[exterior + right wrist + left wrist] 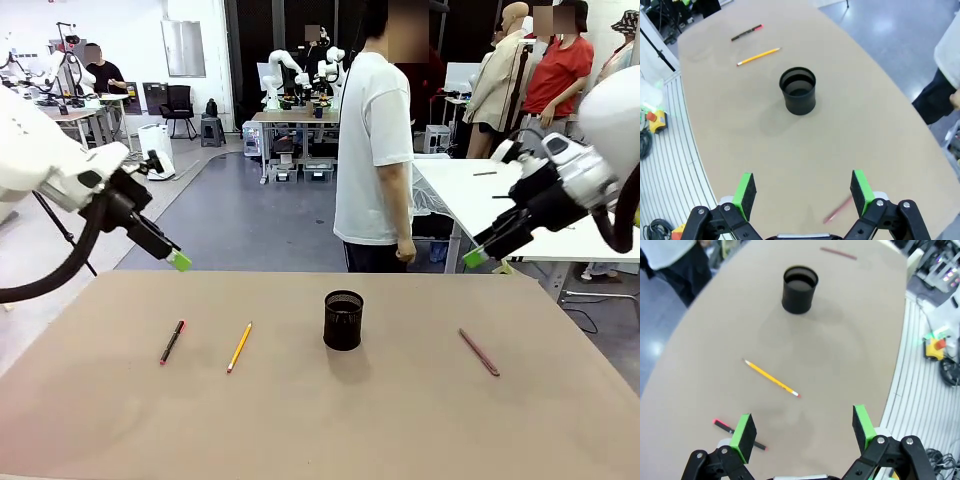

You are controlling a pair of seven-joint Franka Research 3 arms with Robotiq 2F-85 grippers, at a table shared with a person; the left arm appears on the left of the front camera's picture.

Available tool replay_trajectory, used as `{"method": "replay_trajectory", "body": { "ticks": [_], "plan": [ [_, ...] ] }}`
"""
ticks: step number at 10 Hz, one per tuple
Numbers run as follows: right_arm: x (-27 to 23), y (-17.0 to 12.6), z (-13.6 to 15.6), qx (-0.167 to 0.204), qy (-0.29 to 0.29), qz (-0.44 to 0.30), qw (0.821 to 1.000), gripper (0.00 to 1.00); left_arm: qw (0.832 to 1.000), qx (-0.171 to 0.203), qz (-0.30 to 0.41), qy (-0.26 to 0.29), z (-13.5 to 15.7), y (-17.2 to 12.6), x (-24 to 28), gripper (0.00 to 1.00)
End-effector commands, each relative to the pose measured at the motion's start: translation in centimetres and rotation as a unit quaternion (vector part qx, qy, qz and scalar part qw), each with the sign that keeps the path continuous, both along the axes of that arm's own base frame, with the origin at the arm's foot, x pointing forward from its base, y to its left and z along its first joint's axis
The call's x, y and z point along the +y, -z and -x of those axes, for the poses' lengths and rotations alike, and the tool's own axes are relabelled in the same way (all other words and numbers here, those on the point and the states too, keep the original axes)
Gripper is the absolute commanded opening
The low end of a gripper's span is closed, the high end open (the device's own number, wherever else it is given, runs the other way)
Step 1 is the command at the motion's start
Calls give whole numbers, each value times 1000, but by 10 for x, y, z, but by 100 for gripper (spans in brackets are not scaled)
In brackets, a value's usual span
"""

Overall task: Place the pens into the pen holder.
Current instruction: Pick up a writing instrument from the table and place it into the Pen holder.

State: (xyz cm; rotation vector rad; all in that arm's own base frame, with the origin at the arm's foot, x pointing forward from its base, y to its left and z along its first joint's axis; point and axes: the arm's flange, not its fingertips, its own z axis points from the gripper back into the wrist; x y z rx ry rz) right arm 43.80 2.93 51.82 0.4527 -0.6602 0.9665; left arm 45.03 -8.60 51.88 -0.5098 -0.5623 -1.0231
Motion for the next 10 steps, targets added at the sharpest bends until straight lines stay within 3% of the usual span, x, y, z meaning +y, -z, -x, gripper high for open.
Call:
{"method": "replay_trajectory", "body": {
  "ticks": [1,5,10],
  "plan": [
    [-14,-12,-6,-13,-22,-18,1000,100,999,-18,29,29,-6,-13,11,100],
    [-39,-56,-8,-6,-35,-17,999,100,998,-47,12,34,-14,-49,30,100],
    [-56,-77,-3,-14,-24,-17,999,100,998,-59,-3,20,-9,-75,46,100]
  ]
}}
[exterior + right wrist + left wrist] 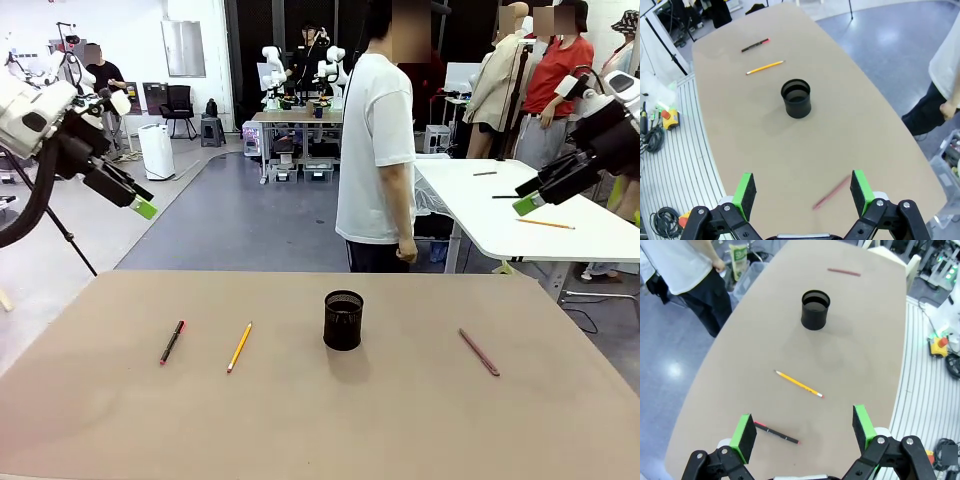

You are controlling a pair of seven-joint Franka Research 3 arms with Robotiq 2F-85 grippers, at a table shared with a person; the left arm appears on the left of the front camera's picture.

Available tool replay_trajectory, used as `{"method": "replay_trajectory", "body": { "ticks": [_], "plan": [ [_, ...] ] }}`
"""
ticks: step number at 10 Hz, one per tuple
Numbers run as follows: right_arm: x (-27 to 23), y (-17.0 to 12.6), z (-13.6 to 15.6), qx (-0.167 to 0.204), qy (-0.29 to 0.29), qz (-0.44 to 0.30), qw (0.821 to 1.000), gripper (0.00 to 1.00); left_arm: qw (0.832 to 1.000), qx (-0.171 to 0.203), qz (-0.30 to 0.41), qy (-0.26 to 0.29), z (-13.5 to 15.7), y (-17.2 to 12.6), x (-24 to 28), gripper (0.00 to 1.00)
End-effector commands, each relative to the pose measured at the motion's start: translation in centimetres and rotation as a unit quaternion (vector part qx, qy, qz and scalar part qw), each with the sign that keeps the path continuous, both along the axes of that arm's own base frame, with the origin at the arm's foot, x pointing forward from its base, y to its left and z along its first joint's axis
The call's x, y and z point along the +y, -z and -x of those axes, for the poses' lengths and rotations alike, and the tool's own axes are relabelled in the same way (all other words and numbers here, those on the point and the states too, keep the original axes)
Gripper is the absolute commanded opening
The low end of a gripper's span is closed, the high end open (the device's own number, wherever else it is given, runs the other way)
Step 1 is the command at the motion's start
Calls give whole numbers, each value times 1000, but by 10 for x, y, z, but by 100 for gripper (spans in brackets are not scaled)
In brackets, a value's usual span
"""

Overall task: Place the pens into the pen holder.
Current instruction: Pick up a writing instrument from the table and place it into the Pen holder.

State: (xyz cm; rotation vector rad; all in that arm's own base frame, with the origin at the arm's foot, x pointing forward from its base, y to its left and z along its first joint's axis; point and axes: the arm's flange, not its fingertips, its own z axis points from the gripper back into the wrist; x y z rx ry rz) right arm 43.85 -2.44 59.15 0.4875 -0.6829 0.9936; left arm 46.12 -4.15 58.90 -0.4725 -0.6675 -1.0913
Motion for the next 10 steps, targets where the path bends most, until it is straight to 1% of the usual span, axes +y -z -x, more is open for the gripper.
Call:
{"method": "replay_trajectory", "body": {
  "ticks": [1,3,4,10],
  "plan": [
    [-4,-6,-2,-9,-4,-3,1000,100,1000,0,-9,-5,3,-7,3,100],
    [-9,-3,-3,-4,-3,-5,1000,100,1000,7,-12,-17,5,-6,4,100],
    [-6,-1,0,-1,7,1,1000,100,1000,-3,-3,-4,1,-4,4,100],
    [-6,-1,0,-1,7,1,1000,100,1000,-3,-3,-4,1,-4,4,100]
  ]
}}
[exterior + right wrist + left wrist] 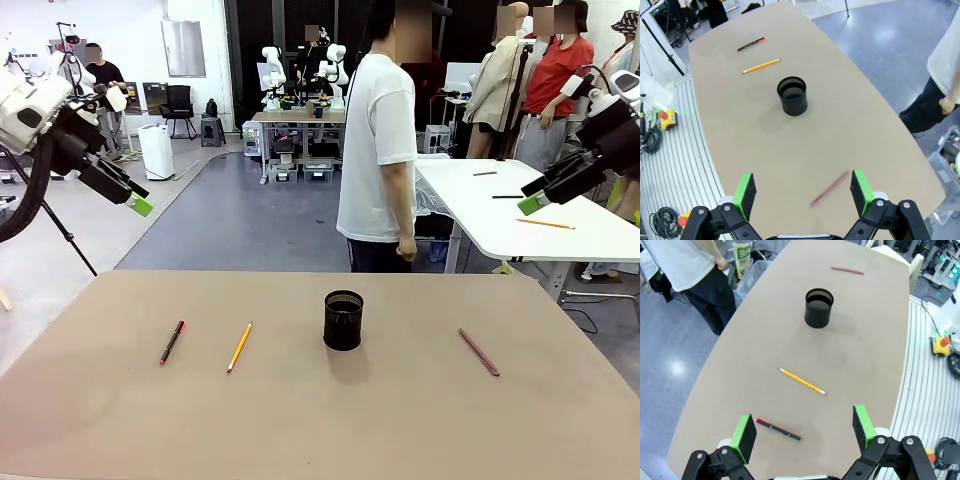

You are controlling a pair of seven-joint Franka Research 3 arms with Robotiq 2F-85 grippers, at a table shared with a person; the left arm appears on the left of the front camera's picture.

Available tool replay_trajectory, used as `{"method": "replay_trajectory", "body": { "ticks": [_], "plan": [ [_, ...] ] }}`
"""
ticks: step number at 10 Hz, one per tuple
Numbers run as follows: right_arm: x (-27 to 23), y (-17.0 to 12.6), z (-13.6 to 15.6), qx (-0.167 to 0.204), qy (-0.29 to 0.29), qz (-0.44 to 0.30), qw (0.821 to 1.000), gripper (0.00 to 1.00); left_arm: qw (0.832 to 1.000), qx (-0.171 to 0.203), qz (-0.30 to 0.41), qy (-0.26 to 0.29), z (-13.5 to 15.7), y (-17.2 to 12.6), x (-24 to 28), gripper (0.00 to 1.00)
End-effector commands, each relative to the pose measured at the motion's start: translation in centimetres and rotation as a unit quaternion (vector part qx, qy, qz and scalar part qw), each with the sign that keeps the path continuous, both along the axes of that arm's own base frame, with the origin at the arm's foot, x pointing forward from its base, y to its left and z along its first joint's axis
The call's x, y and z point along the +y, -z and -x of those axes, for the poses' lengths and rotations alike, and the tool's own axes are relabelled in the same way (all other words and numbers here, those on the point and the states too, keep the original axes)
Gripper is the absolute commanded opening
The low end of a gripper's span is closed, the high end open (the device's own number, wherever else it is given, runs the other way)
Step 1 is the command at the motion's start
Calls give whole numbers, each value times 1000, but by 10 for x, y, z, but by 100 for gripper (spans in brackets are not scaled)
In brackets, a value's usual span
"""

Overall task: Place the pens into the pen holder.
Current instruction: Pick up a writing instrument from the table and place it into the Pen holder.

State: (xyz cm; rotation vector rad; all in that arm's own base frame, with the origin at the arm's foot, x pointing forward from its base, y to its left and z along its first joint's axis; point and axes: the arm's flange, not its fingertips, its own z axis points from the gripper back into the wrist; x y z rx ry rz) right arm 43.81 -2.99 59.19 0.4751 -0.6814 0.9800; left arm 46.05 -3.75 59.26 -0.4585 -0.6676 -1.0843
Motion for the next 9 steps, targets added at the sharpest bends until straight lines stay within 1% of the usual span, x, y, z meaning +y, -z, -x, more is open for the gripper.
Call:
{"method": "replay_trajectory", "body": {
  "ticks": [1,9],
  "plan": [
    [0,-1,0,-1,-1,-3,1000,100,1000,-2,1,2,0,0,0,100],
    [0,-1,0,-1,-1,-3,1000,100,1000,-2,1,2,0,0,0,100]
  ]
}}
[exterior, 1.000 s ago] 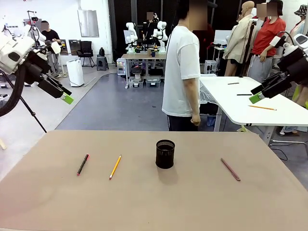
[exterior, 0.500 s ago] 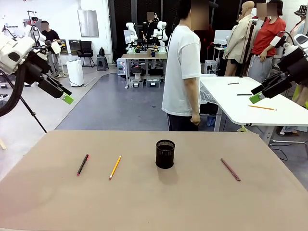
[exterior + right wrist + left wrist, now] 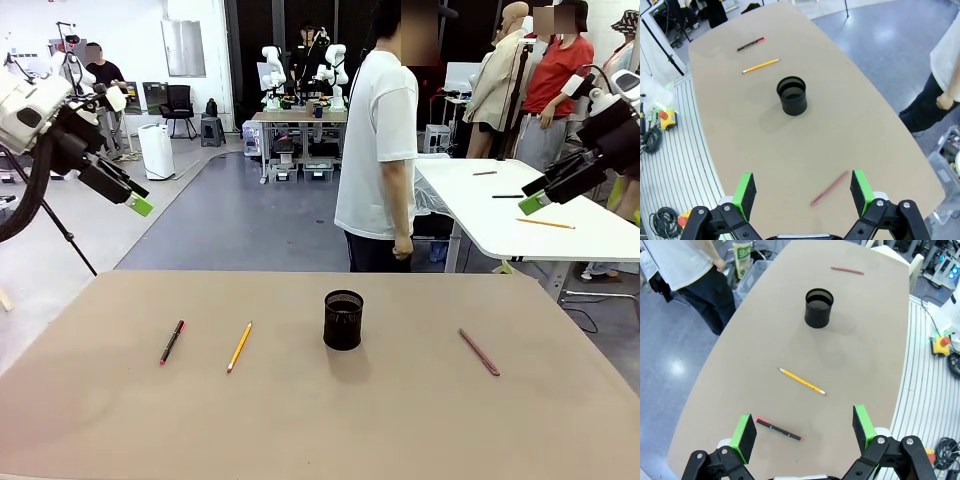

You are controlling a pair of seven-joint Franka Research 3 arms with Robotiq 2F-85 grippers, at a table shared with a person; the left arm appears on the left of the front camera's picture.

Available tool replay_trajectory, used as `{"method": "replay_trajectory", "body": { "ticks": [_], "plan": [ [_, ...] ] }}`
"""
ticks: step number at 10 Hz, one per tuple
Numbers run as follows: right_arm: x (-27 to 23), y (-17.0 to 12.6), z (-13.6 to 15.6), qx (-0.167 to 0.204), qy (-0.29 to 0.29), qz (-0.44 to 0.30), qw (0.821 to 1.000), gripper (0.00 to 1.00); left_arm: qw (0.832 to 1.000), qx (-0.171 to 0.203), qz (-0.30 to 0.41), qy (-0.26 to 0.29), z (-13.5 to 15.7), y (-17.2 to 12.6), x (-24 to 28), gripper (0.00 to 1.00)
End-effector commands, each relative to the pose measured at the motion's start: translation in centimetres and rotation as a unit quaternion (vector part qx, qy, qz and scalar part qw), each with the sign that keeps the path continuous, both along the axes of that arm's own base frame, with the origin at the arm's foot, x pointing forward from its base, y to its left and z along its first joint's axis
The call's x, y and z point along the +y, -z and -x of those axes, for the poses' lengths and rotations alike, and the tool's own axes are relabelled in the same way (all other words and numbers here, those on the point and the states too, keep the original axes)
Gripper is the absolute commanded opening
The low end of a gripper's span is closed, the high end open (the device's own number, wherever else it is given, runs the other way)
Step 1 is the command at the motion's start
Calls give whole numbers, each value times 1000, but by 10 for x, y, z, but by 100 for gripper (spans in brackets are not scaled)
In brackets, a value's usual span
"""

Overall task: Place the pens into the pen holder.
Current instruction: Pick up a writing instrument from the table and place it into the Pen holder.

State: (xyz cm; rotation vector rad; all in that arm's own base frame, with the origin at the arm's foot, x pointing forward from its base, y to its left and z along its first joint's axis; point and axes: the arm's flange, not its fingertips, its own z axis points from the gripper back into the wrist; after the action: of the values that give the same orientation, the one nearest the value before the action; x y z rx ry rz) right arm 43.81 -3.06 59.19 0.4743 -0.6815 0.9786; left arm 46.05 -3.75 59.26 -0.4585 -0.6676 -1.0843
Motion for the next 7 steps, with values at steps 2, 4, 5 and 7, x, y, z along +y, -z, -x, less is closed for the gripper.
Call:
{"method": "replay_trajectory", "body": {
  "ticks": [2,4,5,7],
  "plan": [
    [1,-1,0,-1,-2,-3,1000,100,1000,-2,1,2,0,0,0,100],
    [1,-1,0,-1,-2,-3,1000,100,1000,-2,1,2,0,0,0,100],
    [1,-1,0,-1,-2,-3,1000,100,1000,-2,1,2,0,0,0,100],
    [0,0,0,0,0,0,1000,100,1000,-2,1,2,0,0,0,100]
  ]
}}
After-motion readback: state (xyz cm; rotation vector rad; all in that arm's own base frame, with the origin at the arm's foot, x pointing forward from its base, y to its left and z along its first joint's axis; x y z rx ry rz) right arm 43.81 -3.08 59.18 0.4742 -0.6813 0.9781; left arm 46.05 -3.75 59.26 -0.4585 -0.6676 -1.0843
